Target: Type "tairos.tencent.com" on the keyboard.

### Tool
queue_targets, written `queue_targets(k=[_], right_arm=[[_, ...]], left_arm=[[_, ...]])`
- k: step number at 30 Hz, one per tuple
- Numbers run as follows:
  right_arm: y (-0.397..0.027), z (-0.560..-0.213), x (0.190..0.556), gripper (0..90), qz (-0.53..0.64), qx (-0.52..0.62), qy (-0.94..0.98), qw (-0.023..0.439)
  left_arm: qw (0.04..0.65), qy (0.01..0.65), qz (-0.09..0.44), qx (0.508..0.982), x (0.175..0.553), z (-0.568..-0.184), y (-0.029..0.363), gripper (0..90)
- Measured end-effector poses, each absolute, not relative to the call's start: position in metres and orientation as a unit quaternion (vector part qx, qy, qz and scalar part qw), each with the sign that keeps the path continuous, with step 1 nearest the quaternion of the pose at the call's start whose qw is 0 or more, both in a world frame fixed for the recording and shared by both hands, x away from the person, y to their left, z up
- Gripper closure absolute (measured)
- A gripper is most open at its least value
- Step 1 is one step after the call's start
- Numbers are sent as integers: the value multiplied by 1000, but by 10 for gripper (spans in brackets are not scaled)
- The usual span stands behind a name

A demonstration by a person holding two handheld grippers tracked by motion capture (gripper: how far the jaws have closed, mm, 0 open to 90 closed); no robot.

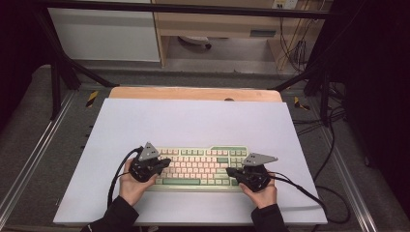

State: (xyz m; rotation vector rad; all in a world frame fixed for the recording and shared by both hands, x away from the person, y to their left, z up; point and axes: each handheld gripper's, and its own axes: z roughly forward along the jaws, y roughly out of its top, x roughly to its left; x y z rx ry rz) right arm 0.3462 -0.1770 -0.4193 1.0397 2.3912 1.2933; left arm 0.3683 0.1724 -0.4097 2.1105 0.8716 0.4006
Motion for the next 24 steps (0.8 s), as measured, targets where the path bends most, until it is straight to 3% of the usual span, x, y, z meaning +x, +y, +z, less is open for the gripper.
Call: queue_targets(k=[24], right_arm=[[-177, -419, 346, 900, 442, 353, 816, 116]], left_arm=[[380, 341, 155, 846, 381, -422, 149, 894]])
